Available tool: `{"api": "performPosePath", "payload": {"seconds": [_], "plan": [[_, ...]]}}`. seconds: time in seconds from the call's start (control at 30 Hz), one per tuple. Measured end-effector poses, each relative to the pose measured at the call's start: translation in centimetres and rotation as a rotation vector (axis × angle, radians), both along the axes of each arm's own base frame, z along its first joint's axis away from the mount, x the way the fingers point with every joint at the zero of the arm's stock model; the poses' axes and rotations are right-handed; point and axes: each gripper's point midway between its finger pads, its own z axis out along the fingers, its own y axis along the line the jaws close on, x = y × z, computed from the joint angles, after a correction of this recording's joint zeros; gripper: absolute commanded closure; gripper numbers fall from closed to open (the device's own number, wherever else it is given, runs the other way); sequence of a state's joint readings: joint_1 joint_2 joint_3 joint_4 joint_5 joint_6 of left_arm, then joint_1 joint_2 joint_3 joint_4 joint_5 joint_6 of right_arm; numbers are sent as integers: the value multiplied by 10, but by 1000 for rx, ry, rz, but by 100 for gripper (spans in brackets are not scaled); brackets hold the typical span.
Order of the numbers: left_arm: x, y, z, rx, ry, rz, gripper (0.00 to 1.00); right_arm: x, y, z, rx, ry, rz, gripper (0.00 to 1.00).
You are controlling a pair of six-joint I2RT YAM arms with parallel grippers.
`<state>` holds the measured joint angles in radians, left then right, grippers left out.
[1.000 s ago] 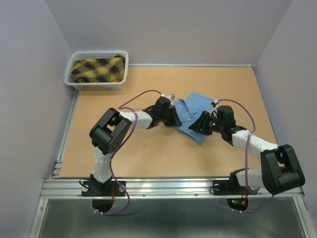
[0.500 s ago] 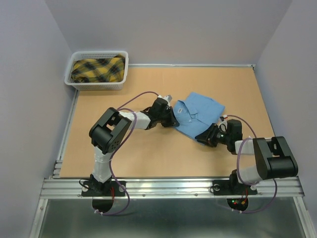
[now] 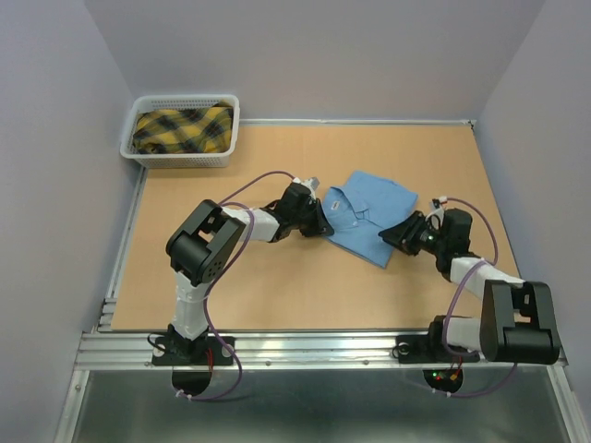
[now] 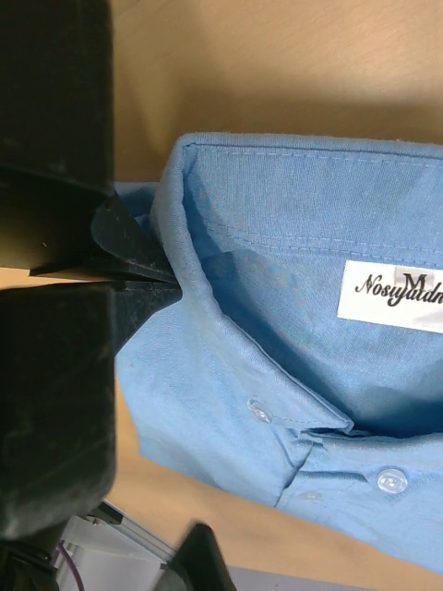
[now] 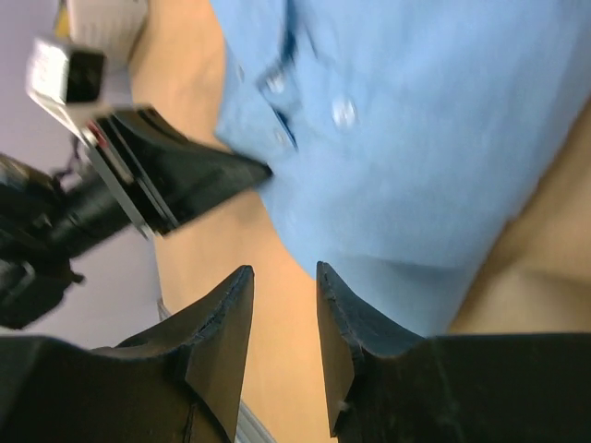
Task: Fold and stack the long sleeve shirts
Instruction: Neatly place the folded shirt to the corner
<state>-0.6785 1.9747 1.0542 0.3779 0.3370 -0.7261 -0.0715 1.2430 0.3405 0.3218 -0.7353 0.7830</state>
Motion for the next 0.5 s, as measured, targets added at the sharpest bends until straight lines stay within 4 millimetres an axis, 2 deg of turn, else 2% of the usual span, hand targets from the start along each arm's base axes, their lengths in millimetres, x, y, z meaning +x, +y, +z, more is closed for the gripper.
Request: {"api": "performPosePath", "payload": {"seconds": [0.07, 0.17, 0.27, 0.4, 0.5], "plan": [[0, 0, 0, 0, 1, -1, 88, 16, -7, 12, -6, -25, -32, 61], [0, 0, 0, 0, 1, -1, 88, 55, -18, 42, -23, -101, -77, 61], [-1, 0, -1, -3, -1, -3, 88, 86, -25, 53, -16, -125, -109, 61], [-1, 0, -1, -6, -3, -4, 88, 119, -32, 48, 10, -121, -146, 61], [-1, 0, -1, -9, -4, -5, 88, 141, -39, 27, 37, -92, -179, 61]]}}
